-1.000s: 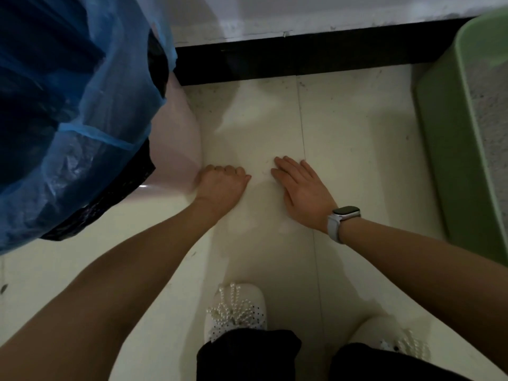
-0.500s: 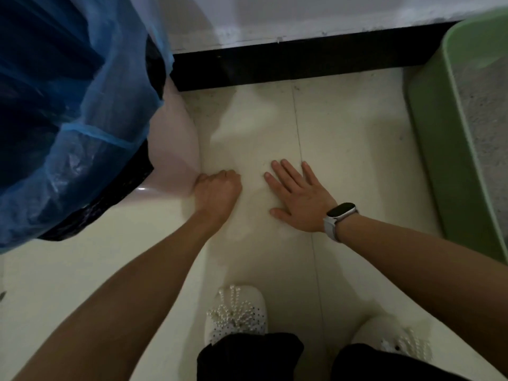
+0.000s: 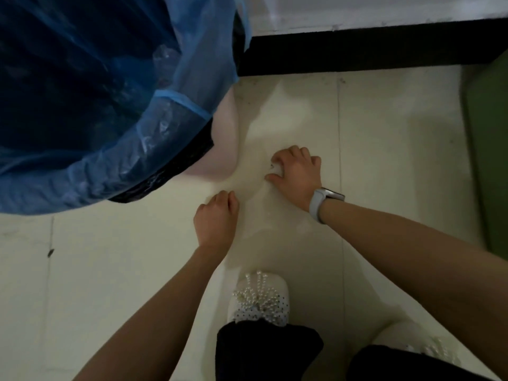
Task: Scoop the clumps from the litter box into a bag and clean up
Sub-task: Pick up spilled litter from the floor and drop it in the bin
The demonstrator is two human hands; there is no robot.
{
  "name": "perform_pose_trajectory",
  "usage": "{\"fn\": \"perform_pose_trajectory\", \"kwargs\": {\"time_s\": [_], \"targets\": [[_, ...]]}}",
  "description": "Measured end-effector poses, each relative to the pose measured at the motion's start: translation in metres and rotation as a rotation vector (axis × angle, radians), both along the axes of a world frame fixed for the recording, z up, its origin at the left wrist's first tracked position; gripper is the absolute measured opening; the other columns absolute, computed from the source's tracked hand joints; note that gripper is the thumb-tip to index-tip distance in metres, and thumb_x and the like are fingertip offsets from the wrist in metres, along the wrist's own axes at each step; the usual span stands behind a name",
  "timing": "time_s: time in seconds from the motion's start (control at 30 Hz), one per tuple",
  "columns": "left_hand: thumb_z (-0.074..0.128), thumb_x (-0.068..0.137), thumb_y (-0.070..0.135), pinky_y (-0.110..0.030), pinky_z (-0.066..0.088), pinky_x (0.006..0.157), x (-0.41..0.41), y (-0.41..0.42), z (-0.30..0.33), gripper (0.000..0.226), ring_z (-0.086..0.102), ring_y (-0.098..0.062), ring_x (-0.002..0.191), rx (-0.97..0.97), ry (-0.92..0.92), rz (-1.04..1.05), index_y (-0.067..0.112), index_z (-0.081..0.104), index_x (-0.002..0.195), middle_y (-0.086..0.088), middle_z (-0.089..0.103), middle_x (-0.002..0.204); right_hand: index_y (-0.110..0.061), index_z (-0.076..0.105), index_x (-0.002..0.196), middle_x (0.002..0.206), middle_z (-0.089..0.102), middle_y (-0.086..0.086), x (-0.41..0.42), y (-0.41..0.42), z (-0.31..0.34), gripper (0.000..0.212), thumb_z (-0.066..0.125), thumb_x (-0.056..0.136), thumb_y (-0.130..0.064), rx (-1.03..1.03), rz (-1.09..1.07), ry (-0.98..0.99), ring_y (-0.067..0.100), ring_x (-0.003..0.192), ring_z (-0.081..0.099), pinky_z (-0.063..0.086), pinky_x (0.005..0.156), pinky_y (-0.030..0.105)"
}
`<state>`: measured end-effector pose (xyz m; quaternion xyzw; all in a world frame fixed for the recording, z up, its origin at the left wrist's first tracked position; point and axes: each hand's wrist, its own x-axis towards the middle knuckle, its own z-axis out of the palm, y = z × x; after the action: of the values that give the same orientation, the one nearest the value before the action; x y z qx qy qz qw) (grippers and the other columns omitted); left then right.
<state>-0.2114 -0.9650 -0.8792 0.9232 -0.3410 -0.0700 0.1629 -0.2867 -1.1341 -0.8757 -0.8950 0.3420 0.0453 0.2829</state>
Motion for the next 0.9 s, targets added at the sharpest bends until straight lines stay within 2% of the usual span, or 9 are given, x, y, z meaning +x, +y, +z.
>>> {"fn": "perform_pose_trajectory", "kwargs": {"time_s": [0.13, 0.3, 0.43, 0.57, 0.7, 0.8, 0.9], "targets": [[0.025, 0.088, 0.032, -0.029, 0.027, 0.046, 0.002, 0.006, 0.002, 0.038, 0.041, -0.031, 0.040, 0.032, 0.047, 0.048, 0.012, 0.032, 0.057, -0.010, 0.041, 0.048, -0.018, 0.058, 0.112, 0.118, 0.051, 0.002, 0.004, 0.004, -0.004, 0.033, 0.060, 0.084, -0.035, -0.016, -0.037, -0.031, 0.023, 0.113, 0.039, 0.019, 0.084, 0.031], [0.037, 0.094, 0.020, -0.031, 0.026, 0.049, 0.004, 0.003, 0.005, 0.037, 0.039, -0.032, 0.045, 0.035, 0.119, 0.080, 0.010, 0.031, 0.058, -0.006, 0.034, 0.052, -0.014, 0.070, 0.088, 0.099, 0.058, 0.007, -0.002, 0.007, -0.009, 0.012, 0.066, 0.080, -0.022, 0.011, -0.129, -0.191, 0.030, 0.098, 0.047, 0.011, 0.071, 0.023], [0.027, 0.090, 0.032, -0.029, 0.024, 0.046, 0.003, -0.002, 0.005, 0.039, 0.032, -0.026, 0.041, 0.009, 0.118, 0.050, 0.011, 0.030, 0.058, -0.004, 0.031, 0.049, -0.015, 0.071, 0.076, 0.088, 0.058, 0.009, -0.001, 0.008, -0.011, 0.007, 0.066, 0.078, -0.019, 0.002, -0.164, -0.211, 0.031, 0.088, 0.050, 0.009, 0.069, 0.023], [0.022, 0.087, 0.036, -0.029, 0.025, 0.046, 0.005, -0.003, 0.005, 0.039, 0.034, -0.028, 0.041, 0.005, 0.132, 0.039, 0.011, 0.029, 0.058, -0.004, 0.032, 0.049, -0.013, 0.066, 0.069, 0.077, 0.058, 0.007, 0.002, 0.009, -0.014, 0.007, 0.063, 0.075, -0.014, -0.126, -0.041, -0.157, 0.029, 0.074, 0.055, 0.011, 0.065, 0.026], [0.020, 0.086, 0.038, -0.028, 0.023, 0.047, 0.004, -0.002, 0.007, 0.041, 0.030, -0.022, 0.043, -0.007, 0.141, 0.042, 0.011, 0.029, 0.058, -0.001, 0.029, 0.049, -0.011, 0.062, 0.069, 0.072, 0.057, 0.008, 0.004, 0.007, -0.017, 0.022, 0.042, 0.076, -0.018, -0.256, 0.139, -0.094, 0.027, 0.066, 0.057, 0.020, 0.065, 0.031], [0.023, 0.087, 0.037, -0.027, 0.021, 0.047, 0.004, -0.003, 0.010, 0.039, 0.027, -0.020, 0.042, -0.046, 0.137, 0.011, 0.012, 0.028, 0.058, 0.006, 0.022, 0.048, -0.007, 0.061, 0.071, 0.074, 0.058, 0.012, 0.004, 0.001, -0.013, 0.022, 0.041, 0.076, -0.014, -0.172, 0.188, -0.077, 0.031, 0.069, 0.058, 0.019, 0.064, 0.030], [0.027, 0.088, 0.035, -0.027, 0.023, 0.045, 0.001, -0.006, 0.015, 0.037, 0.027, -0.019, 0.041, -0.095, 0.135, -0.032, 0.014, 0.028, 0.058, 0.008, 0.022, 0.048, -0.001, 0.062, 0.087, 0.095, 0.057, 0.019, -0.004, -0.010, -0.004, 0.014, 0.049, 0.084, -0.001, -0.027, 0.020, -0.114, 0.034, 0.091, 0.051, 0.021, 0.071, 0.028]]}}
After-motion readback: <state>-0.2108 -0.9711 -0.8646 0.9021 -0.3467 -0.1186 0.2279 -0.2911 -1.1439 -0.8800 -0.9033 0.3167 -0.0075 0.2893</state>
